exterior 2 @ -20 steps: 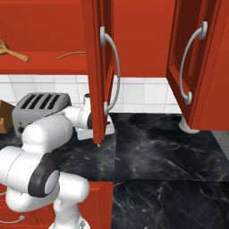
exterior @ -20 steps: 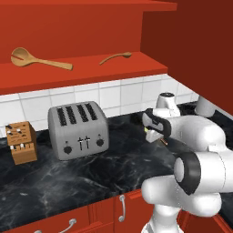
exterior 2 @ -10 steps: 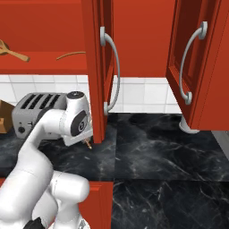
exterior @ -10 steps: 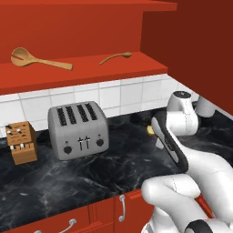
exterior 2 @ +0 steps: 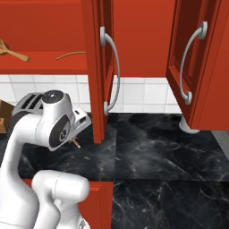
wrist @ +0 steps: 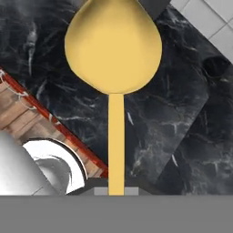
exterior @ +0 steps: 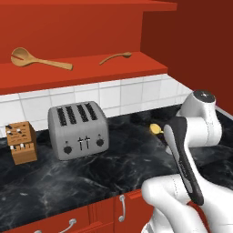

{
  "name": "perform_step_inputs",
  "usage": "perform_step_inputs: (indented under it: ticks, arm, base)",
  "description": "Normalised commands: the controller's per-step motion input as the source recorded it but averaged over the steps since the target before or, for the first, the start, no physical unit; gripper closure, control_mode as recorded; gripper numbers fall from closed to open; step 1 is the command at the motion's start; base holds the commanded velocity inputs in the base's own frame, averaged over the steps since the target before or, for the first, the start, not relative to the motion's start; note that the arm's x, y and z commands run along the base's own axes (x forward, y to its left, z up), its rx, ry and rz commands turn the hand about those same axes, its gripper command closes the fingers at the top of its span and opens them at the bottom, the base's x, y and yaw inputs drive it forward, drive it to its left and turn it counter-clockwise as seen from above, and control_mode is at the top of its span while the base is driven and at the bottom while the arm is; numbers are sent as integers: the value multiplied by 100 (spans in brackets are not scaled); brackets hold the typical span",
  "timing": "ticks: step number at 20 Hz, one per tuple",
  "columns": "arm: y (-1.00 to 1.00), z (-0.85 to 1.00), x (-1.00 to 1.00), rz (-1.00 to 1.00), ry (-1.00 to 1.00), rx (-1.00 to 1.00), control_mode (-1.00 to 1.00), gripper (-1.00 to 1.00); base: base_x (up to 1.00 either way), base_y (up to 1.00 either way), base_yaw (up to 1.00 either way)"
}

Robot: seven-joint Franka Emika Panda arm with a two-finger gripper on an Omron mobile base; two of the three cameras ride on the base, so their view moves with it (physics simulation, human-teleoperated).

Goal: Organize the utensils by type. Pick up the wooden spoons from the counter and place them in the open cabinet. Then pick up the metallic utensils from the counter and place them in the open drawer.

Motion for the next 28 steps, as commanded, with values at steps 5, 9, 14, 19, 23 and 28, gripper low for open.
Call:
perform_step_inputs:
  ticks: [5, 9, 14, 19, 23, 28]
  arm:
    - [1, 92, -47, 10, -3, 0, -100, 100]
    - [2, 73, -61, 7, -3, 0, -100, 100]
    - [8, 46, -59, 3, 0, 0, -100, 100]
    - [12, 3, -4, 0, 1, -1, -100, 100]
    - [0, 0, 0, 0, 0, 0, -100, 100]
    - [0, 0, 0, 0, 0, 0, -100, 100]
  base:
    - [0, 0, 0]
    - [0, 0, 0]
    - [0, 0, 0]
    - [0, 0, 0]
    - [0, 0, 0]
    - [0, 0, 0]
